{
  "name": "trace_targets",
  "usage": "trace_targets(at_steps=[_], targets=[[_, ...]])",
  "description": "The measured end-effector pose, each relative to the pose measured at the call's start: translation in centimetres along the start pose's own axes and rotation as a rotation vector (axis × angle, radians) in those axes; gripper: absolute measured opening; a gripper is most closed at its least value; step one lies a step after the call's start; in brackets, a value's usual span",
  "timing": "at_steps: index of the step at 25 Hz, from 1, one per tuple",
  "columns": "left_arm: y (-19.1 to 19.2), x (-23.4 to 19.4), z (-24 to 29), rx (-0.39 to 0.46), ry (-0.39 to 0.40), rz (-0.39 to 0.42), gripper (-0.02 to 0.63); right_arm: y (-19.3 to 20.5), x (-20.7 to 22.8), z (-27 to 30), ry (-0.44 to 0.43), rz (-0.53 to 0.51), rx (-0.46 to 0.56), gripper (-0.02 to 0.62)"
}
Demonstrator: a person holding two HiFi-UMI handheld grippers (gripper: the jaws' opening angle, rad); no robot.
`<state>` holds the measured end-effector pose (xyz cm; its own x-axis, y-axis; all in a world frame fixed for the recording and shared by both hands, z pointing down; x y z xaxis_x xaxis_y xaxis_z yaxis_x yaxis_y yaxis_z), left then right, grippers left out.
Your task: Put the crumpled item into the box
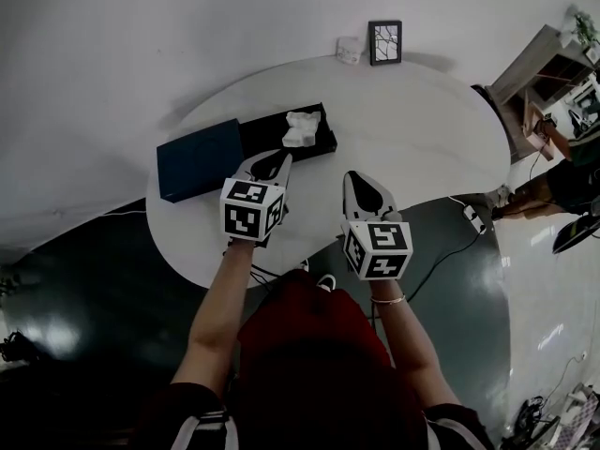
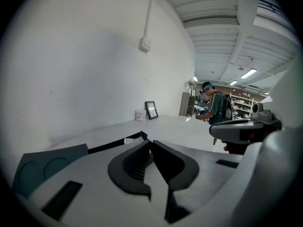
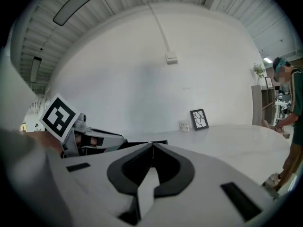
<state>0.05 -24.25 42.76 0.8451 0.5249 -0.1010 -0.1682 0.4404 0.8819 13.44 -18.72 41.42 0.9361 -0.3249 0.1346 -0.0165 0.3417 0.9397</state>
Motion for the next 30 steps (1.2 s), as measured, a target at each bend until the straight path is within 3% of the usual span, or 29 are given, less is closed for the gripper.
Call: trace_targets(at_steps=[19, 30], targets=[[2.2, 4.0, -7.1, 0.123, -0.065, -0.040, 0.023, 0.4, -1.2, -5.5, -0.016, 0.059, 0.047, 0.014], [2.7, 4.5, -8.7, 0.162, -0.092, -0.063, 0.023, 0.1, -2.6, -5.7, -0.058, 0.067, 0.062, 0.014]])
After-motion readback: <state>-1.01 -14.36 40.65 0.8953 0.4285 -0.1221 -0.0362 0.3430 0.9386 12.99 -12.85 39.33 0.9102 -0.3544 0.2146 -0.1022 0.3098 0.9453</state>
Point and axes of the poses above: the fingertips, and each gripper's own axes: z forward along the fingers, x to its right, y out of its underside, the point moved 2 cm from there along -z, backward along the fingers, and after that the axes turned 2 degrees about -z, right-handed, at the moved point
